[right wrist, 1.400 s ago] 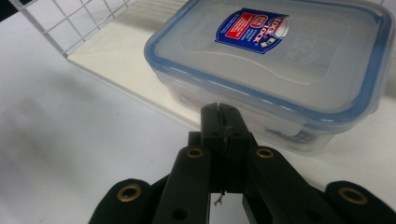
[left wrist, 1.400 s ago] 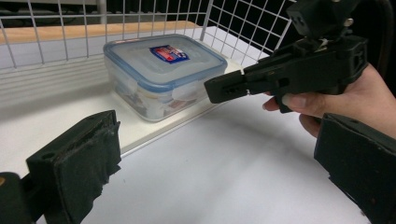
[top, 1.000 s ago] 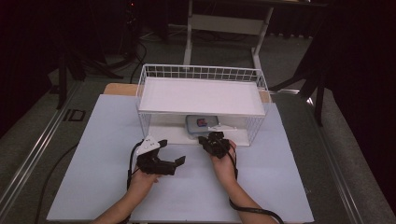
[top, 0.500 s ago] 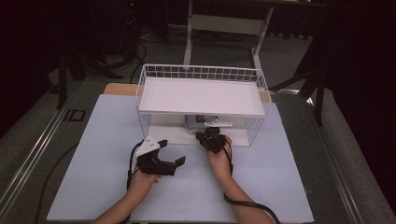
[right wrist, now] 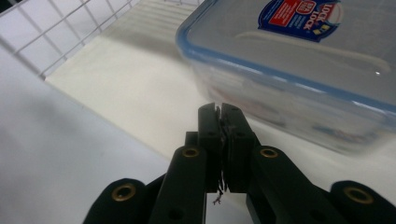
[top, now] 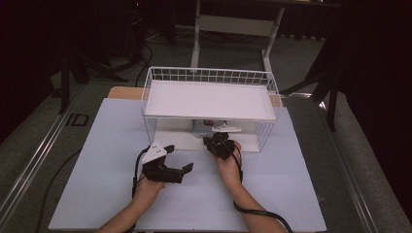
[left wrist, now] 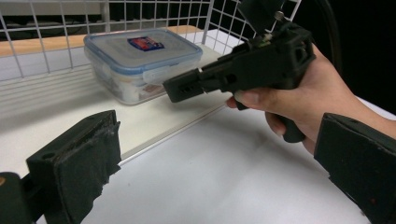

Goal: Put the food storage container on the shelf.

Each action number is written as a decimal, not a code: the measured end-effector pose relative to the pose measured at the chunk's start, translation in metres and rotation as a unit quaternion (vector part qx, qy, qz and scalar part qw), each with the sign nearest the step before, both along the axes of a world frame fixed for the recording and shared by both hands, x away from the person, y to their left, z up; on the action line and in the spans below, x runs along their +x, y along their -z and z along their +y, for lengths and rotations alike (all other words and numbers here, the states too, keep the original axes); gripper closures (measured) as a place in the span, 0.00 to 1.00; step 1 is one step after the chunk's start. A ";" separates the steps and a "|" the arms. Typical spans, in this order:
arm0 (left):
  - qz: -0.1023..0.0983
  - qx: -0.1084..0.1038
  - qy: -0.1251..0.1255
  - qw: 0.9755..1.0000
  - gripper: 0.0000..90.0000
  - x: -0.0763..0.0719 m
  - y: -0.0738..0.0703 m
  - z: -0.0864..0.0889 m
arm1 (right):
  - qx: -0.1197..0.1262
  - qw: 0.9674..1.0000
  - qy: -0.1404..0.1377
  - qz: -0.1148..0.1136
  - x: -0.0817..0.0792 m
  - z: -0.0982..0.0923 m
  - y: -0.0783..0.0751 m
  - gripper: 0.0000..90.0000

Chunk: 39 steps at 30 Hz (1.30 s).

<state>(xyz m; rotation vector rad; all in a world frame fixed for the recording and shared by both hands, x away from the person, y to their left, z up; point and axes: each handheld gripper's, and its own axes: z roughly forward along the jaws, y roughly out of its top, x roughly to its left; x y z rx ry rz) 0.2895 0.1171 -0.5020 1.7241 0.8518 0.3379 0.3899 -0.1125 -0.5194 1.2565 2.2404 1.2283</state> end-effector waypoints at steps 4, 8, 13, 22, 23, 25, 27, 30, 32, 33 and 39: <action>-0.007 0.002 0.010 1.000 0.02 -0.004 -0.004 -0.002 | 0.000 1.000 -0.007 -0.007 -0.014 -0.013 -0.008 0.91; -0.015 0.001 0.011 1.000 0.02 -0.004 -0.006 -0.001 | 0.005 1.000 -0.018 -0.023 -0.028 -0.024 -0.018 0.79; -0.023 -0.011 0.032 0.999 0.02 -0.005 -0.010 -0.002 | 0.023 0.998 -0.035 -0.038 -0.043 -0.037 -0.029 0.51; -0.053 0.004 0.062 0.997 0.02 -0.012 -0.029 -0.009 | 0.039 0.993 -0.072 -0.085 -0.066 -0.049 -0.045 0.16; -0.053 0.006 0.063 0.997 0.02 -0.013 -0.030 -0.009 | 0.040 0.993 -0.074 -0.086 -0.068 -0.050 -0.046 0.16; -0.052 0.008 0.068 0.996 0.02 -0.016 -0.032 -0.007 | 0.041 0.992 -0.079 -0.087 -0.074 -0.052 -0.048 0.16; -0.052 0.008 0.069 0.996 0.02 -0.017 -0.033 -0.006 | 0.042 0.992 -0.081 -0.088 -0.076 -0.054 -0.049 0.16; -0.051 0.010 0.068 0.996 0.02 -0.021 -0.036 0.000 | 0.045 0.991 -0.085 -0.091 -0.081 -0.059 -0.051 0.16; -0.048 0.007 0.066 0.997 0.02 -0.022 -0.038 0.004 | 0.051 0.991 -0.085 -0.089 -0.084 -0.064 -0.052 0.16; -0.046 0.004 0.065 0.997 0.02 -0.022 -0.038 0.006 | 0.050 0.991 -0.084 -0.091 -0.086 -0.067 -0.052 0.16; -0.044 0.009 0.057 0.997 0.02 -0.029 -0.036 0.021 | 0.047 0.991 -0.083 -0.093 -0.094 -0.082 -0.052 0.16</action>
